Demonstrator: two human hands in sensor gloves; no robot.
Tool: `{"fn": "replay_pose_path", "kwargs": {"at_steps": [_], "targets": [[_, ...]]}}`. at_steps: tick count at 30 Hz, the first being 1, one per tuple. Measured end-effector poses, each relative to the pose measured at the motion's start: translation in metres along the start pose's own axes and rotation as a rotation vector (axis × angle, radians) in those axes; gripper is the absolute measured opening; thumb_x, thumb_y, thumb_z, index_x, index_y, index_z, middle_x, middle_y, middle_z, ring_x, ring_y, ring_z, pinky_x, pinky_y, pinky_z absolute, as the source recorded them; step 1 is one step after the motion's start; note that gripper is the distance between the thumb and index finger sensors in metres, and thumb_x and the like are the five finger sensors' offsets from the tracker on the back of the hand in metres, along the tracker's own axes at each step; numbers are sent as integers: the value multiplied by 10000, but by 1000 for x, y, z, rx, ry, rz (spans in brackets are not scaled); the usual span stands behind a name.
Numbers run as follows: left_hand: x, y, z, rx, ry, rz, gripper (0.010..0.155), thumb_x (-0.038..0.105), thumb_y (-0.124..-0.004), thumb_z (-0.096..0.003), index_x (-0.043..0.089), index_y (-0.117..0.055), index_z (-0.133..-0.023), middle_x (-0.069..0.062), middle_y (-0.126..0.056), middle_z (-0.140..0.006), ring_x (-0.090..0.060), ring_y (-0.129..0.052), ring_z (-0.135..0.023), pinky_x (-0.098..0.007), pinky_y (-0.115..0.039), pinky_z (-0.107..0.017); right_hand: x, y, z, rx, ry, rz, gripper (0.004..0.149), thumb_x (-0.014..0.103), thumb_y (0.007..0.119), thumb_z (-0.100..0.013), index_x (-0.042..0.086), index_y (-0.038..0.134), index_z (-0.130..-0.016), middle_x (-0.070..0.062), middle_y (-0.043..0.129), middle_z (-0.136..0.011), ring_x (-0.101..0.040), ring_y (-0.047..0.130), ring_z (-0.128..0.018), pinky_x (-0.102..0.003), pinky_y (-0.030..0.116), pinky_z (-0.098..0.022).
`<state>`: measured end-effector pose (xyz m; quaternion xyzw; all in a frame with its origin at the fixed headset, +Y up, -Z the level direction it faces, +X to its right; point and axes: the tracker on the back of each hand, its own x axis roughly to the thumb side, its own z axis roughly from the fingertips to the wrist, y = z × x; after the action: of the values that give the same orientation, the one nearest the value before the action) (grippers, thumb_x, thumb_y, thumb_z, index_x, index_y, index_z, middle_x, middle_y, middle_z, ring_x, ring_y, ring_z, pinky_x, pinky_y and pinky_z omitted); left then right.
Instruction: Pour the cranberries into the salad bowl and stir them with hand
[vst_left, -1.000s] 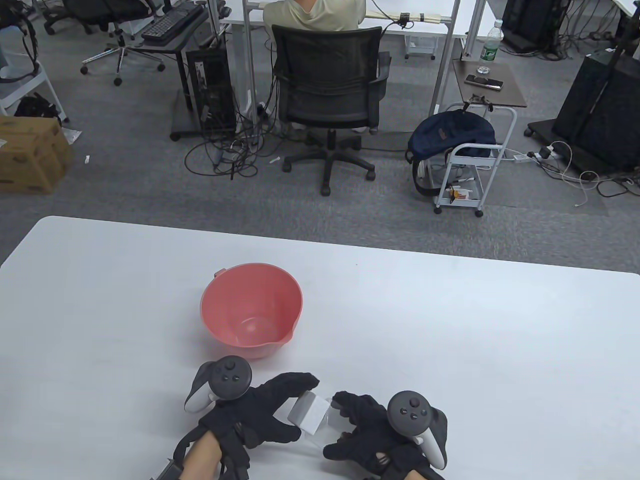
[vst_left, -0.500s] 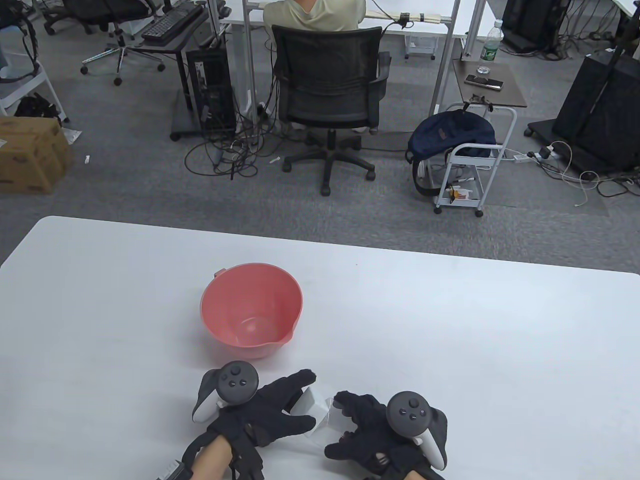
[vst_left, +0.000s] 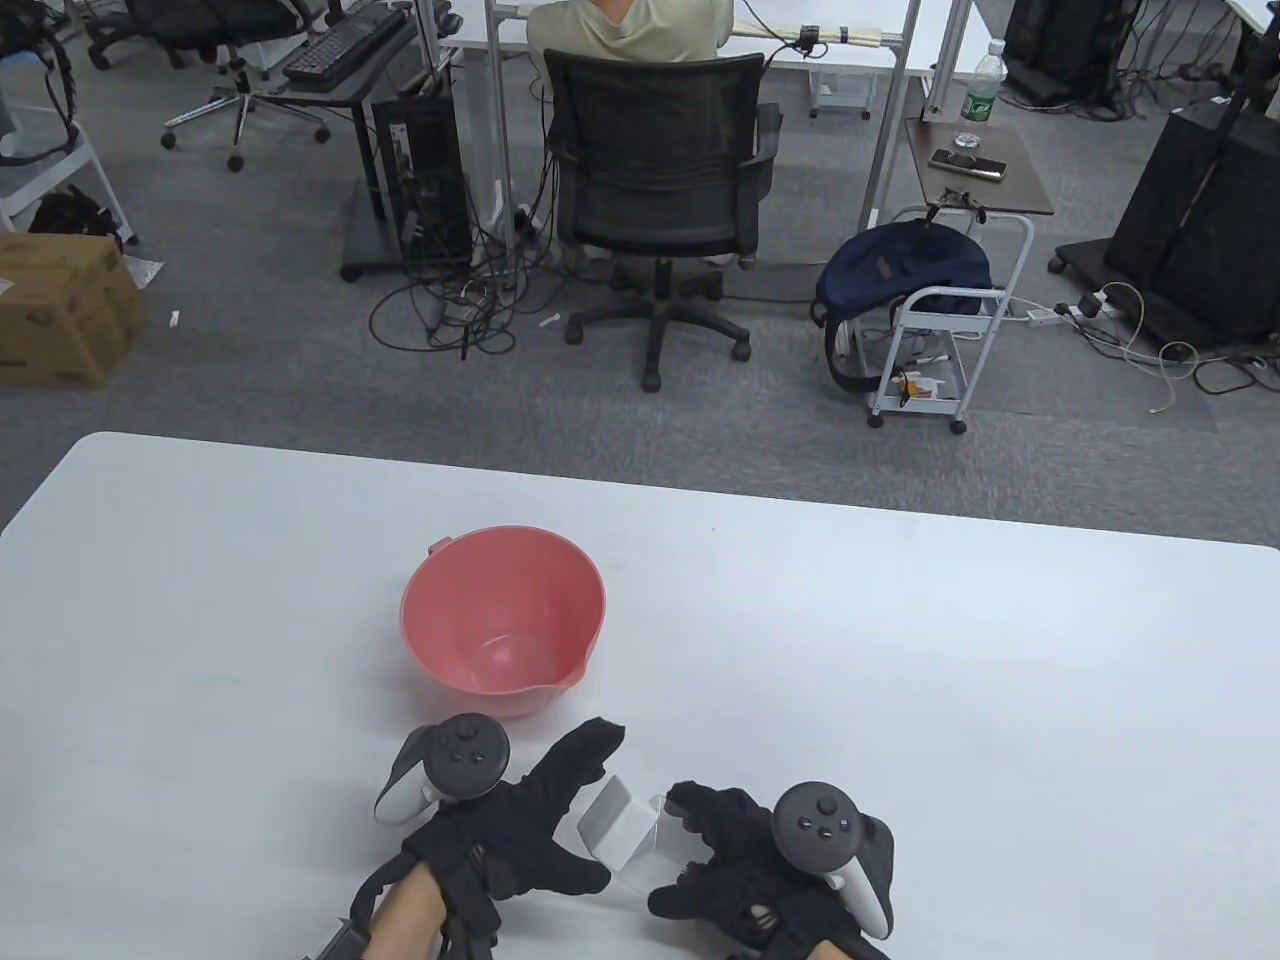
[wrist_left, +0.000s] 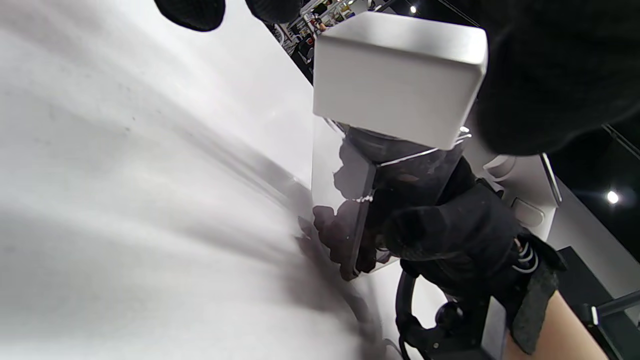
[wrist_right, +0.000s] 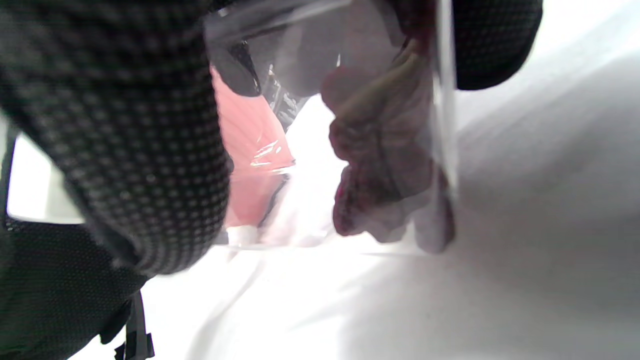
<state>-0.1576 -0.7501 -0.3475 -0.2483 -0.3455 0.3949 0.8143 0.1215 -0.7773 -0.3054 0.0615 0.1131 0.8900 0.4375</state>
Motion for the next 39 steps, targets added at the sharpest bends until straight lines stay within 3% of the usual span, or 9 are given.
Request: {"fn": "replay_pose_path", "kwargs": {"at_steps": [4, 6, 10, 19, 29, 39], "targets": [[5, -3, -2, -23, 0, -33, 1030, 459, -1034, -472, 708, -199, -1021, 252, -177, -1266, -325, -360, -1213, -599, -463, -840, 0, 1, 0, 7, 2, 3, 931, 509, 1136, -189, 395, 656, -978, 24, 714, -980, -268, 723, -867, -496, 821, -498], [5, -5, -4, -17, 5, -51, 989, 446, -1027, -478, 713, -246, -1023, 270, -253, -1269, -309, -401, -1211, -593, -477, -838, 0, 0, 1, 6, 2, 3, 930, 509, 1136, -189, 396, 656, -978, 24, 719, -974, -269, 723, -867, -497, 821, -499], [5, -4, -4, 43, 17, -74, 916, 505, -1013, -461, 703, -324, -1031, 267, -384, -1249, -304, -525, -1175, -577, -505, -830, -1, 0, 0, 8, 4, 1, 932, 507, 1136, -189, 394, 655, -979, 24, 716, -978, -269, 723, -868, -498, 820, -500], [3, 10, 8, 225, -11, 1, 903, 691, -995, -379, 609, -433, -1081, 184, -575, -1174, -248, -725, -1073, -557, -574, -808, 0, 0, 0, -12, -10, -16, 929, 507, 1135, -190, 405, 651, -976, 30, 713, -981, -265, 722, -875, -503, 815, -513], [13, 67, 62, 552, -86, 112, 898, 755, -971, -369, 534, -511, -1107, 99, -657, -1124, -194, -797, -968, -509, -626, -786, -2, -2, 0, -18, -1, -32, 929, 509, 1133, -194, 403, 646, -979, 30, 710, -983, -265, 722, -877, -502, 815, -515], [-38, 101, 123, 918, 234, 68, 884, 727, -978, -384, 554, -495, -1104, 97, -607, -1141, -217, -720, -1016, -536, -580, -800, -2, -2, -1, -14, -8, -32, 928, 513, 1131, -194, 408, 647, -979, 30, 709, -984, -265, 723, -876, -501, 816, -515]]}}
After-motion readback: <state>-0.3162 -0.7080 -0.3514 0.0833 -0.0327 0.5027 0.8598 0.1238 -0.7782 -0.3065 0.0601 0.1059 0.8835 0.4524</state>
